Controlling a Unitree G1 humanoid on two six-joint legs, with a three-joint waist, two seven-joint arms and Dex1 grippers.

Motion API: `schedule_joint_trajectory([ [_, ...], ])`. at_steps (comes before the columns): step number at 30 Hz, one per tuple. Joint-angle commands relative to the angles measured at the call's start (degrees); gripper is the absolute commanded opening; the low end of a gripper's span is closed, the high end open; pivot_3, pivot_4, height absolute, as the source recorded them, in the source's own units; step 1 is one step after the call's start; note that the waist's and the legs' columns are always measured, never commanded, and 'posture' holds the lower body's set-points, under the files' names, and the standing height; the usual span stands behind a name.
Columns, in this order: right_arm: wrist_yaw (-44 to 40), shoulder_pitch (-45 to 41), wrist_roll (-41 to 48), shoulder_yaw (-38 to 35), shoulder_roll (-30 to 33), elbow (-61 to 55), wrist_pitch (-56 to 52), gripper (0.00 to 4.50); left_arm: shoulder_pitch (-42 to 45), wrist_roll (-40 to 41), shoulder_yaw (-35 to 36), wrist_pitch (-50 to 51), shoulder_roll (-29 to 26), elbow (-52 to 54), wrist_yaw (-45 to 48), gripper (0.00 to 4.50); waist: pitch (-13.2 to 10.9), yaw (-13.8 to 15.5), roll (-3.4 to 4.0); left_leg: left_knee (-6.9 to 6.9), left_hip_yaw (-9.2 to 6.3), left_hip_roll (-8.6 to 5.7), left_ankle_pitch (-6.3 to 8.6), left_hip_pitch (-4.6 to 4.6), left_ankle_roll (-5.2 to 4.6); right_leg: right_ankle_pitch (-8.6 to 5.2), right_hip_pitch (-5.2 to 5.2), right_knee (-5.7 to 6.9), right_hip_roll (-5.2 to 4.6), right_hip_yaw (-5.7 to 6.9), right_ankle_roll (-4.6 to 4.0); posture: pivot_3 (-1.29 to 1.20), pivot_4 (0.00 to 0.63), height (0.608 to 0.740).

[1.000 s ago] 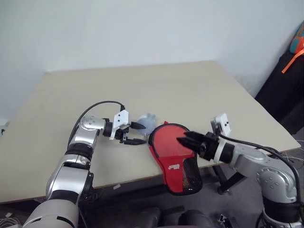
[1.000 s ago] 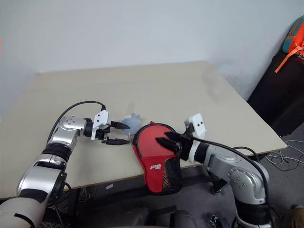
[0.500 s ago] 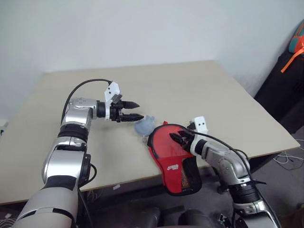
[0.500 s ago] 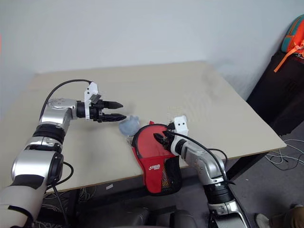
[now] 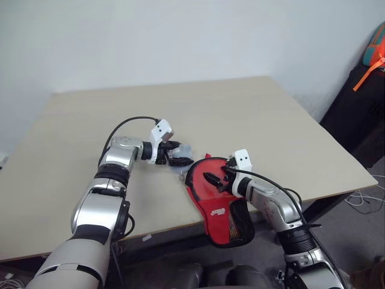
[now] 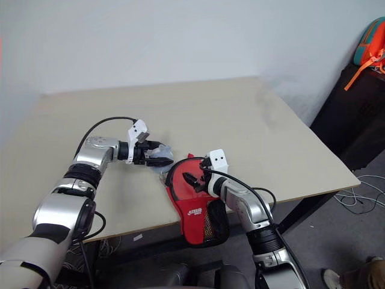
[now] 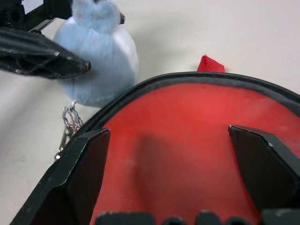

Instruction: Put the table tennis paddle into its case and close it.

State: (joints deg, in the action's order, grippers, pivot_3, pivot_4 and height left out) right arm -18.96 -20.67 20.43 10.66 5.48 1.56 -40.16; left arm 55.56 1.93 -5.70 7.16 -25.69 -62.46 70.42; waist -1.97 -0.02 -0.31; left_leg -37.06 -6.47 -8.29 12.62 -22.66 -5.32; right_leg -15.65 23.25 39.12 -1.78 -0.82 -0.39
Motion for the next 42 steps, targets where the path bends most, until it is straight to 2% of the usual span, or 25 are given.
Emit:
schedule_joint_trajectory([
  [1,0.36,-0.60,-1.18,-0.51,-0.12,1.44,-0.94,4.46,3.70,-0.65,1.28,0.94,-1.40,-1.07,-3.17,4.50,0.00,0.00,0.00,0.00,0.00,0.00,0.00,0.00,0.00,0.00,0.00,0.00,0.00,0.00,0.00,0.00,0.000,0.740],
  [7,0.88,-1.13,-4.11,0.77,0.22,2.83,-0.43,4.46,3.65,-3.83,-1.24,5.07,-0.32,-3.48,-4.54,4.50,0.15,0.03,0.00,-0.02,0.00,-0.01,0.00,0.04,0.00,0.00,-0.04,0.03,-0.01,-0.01,0.00,0.00,0.000,0.740],
  [11,1.95,-0.92,-5.44,0.27,0.18,3.67,-1.23,4.46,0.60,-5.53,-4.73,9.38,0.96,-3.33,4.26,4.50,0.52,-0.01,0.02,-0.02,0.01,-0.03,0.00,0.03,0.00,0.00,-0.04,0.03,-0.03,-0.01,0.00,0.00,0.000,0.740],
  [13,2.34,-0.74,-5.81,-0.04,0.18,3.71,-1.19,4.46,-0.89,-6.52,-5.72,8.16,1.24,-3.16,3.67,4.50,0.68,-0.02,0.01,0.03,0.04,-0.04,0.00,0.06,0.00,0.00,-0.04,0.03,-0.02,-0.06,0.00,0.00,0.000,0.740],
  [16,2.85,-0.21,-5.89,-0.86,0.10,3.02,-1.41,4.50,-1.20,-5.25,-3.98,10.89,2.08,-4.28,2.73,3.89,0.98,0.13,-0.17,0.03,0.01,-0.03,0.00,0.07,0.01,0.00,-0.05,0.04,-0.01,-0.05,0.00,0.00,0.000,0.740],
  [22,1.24,1.26,-5.39,0.75,0.87,0.60,-4.63,4.50,0.53,-3.87,-1.62,12.19,3.61,-4.94,2.49,1.91,1.20,0.23,-0.18,0.03,0.01,-0.06,0.00,0.08,0.00,-0.01,-0.08,0.02,-0.04,-0.07,0.00,0.00,0.000,0.740],
  [24,0.40,1.81,-6.00,2.34,1.49,0.52,-5.65,4.50,2.18,-2.74,-0.14,13.59,4.24,-5.24,3.28,1.37,1.23,0.31,-0.20,0.03,0.01,-0.06,0.01,0.08,0.00,-0.01,-0.09,0.02,-0.04,-0.08,0.00,0.00,0.000,0.740],
  [26,-0.25,2.03,-6.88,3.93,2.15,0.83,-6.32,4.50,3.32,-2.52,0.47,13.41,4.78,-5.55,2.68,0.92,1.24,0.36,-0.21,0.01,0.01,-0.07,0.01,0.07,0.00,-0.01,-0.10,0.01,-0.05,-0.08,0.01,0.00,0.000,0.740],
  [28,-0.49,1.96,-8.26,5.54,2.72,1.55,-6.93,4.50,4.31,-3.25,0.41,11.40,5.80,-6.01,0.62,0.68,1.28,0.41,-0.24,0.00,0.01,-0.07,0.01,0.07,0.00,-0.01,-0.11,0.01,-0.05,-0.08,0.01,0.00,0.000,0.740],
  [35,-2.11,2.75,-11.85,9.50,4.48,1.93,-8.08,4.50,9.72,-3.34,2.65,8.73,10.18,-9.86,-10.44,0.61,1.57,0.80,-0.50,-0.07,0.00,-0.07,0.01,0.11,-0.01,-0.01,-0.22,0.01,-0.07,-0.06,0.01,0.00,0.000,0.740],
  [42,-2.03,3.57,-12.15,8.71,4.07,1.07,-9.81,4.50,13.98,-3.38,4.62,6.12,14.54,-12.54,-21.88,0.61,1.68,0.81,-0.50,-0.08,-0.01,-0.07,0.02,0.12,-0.02,-0.01,-0.23,0.02,-0.08,-0.05,0.01,0.00,0.000,0.740],
])
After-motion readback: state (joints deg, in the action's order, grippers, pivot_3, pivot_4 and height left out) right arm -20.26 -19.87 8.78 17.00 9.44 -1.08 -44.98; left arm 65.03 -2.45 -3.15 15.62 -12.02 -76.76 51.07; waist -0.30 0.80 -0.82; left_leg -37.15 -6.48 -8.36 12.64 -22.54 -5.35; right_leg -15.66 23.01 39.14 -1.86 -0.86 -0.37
